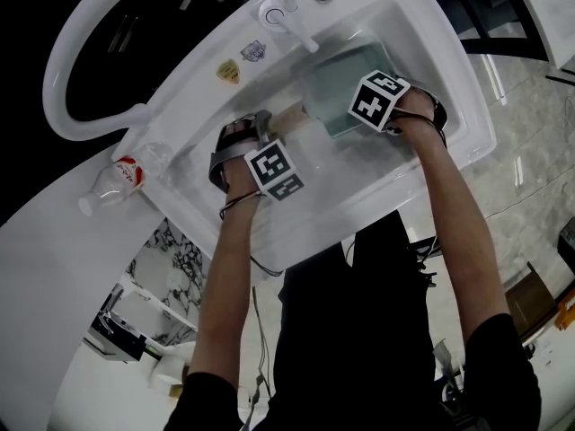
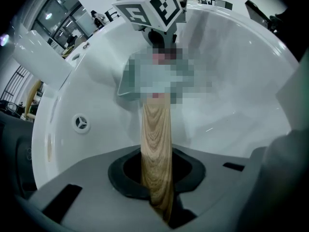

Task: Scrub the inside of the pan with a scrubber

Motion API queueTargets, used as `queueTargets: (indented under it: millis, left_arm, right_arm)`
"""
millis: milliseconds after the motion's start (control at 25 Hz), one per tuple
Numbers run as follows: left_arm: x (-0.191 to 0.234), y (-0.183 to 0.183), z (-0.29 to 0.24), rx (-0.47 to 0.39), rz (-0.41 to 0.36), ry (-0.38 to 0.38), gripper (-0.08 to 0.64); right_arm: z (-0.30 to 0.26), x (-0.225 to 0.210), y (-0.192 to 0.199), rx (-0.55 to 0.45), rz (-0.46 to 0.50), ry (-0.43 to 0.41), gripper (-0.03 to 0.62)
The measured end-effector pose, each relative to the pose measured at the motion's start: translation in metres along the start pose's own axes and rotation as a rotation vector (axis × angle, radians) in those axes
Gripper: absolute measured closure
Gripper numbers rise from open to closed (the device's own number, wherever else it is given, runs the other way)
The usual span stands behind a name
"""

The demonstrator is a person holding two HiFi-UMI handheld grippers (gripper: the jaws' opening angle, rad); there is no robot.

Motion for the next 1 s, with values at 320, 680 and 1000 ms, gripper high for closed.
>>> queueTargets:
  millis: [320, 680, 1000]
  left_arm:
    - [-0.001, -0.001, 0.001, 0.001, -0.001, 0.006, 0.477]
    - [-0.002, -0.001, 0.001, 0.002, -0.007, 0.008, 0.477]
    - [-0.003, 0.0, 0.001, 0.006, -0.015, 0.017, 0.477]
  right_arm:
    - [0.015, -0.046, -0.037, -0.187, -0.129, 0.261, 0.551]
    - [0.022, -0.066, -0.06, -0.228, -0.107, 0.394, 0.549]
    - [0.032, -0.04, -0.094, -0.368, -0.053, 0.33, 0.549]
Point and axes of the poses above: the fingertips, and each gripper's own axes: z backward along the fingers, x to its left, y out of its underside, the point moved 2 cm from there along z, backward along the fingers, and after that the axes turned 1 degree about -y, right-handed, at the moved point
